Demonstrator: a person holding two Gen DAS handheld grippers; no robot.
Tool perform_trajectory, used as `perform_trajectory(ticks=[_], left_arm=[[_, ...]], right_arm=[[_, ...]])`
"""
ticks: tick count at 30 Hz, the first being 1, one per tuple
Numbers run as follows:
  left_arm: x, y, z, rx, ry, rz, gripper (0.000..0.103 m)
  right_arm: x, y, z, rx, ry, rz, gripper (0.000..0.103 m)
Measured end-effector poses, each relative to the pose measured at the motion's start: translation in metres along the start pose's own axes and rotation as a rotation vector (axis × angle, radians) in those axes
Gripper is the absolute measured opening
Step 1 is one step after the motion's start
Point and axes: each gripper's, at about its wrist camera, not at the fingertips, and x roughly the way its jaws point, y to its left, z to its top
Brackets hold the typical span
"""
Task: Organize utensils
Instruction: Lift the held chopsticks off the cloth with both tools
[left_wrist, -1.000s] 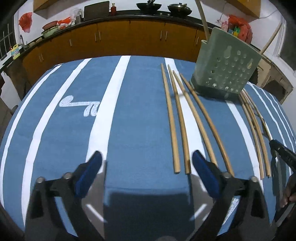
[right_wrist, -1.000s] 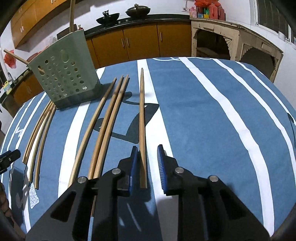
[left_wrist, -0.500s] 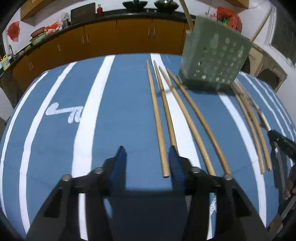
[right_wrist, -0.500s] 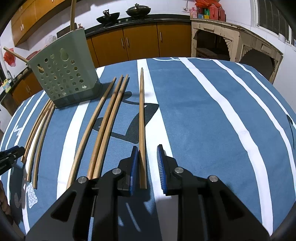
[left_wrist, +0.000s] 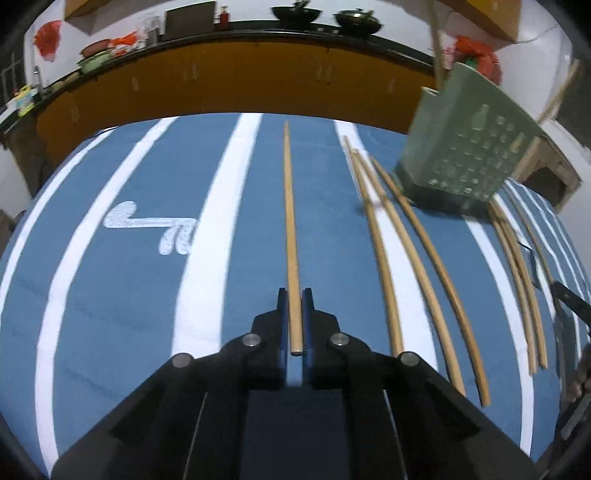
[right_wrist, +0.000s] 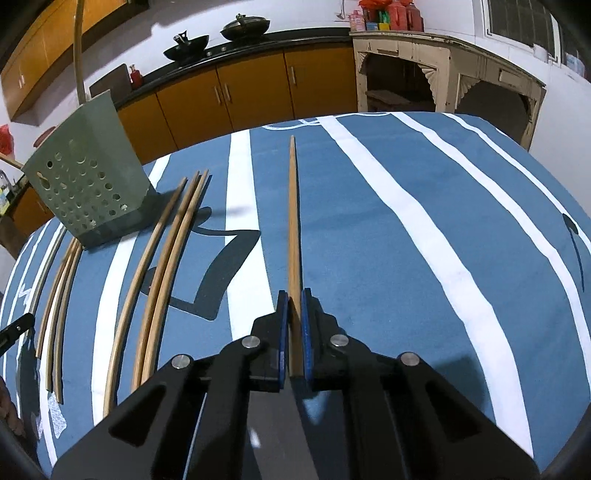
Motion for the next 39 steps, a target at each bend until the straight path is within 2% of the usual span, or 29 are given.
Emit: perform_trajectory(ticks=[2,8,27,39], left_arm=[[-0.002,-0.002,-0.004,0.023,-0.004,-0.031,0.011],[-0.004,-0.01,-0.007,0.058,-0.013,-0.022,0.012],[-0.002,-0.02,-0.006,0.094,-0.019,0.113,0.014],[-0.002,-0.02,-0.006,0.095,-0.019,0.116,0.014]], right_arm=[[0.0,0.0,0.0,0.004,0.0,0.004,0.008],[-0.001,0.001,-0.001,0.002,0.001,-0.002,0.008],[-0.001,0.001,-0.002,-0.004,0.002,-0.004,0.008],[-0.001,0.002,-0.002,-0.001,0.002,-0.001,0.008]])
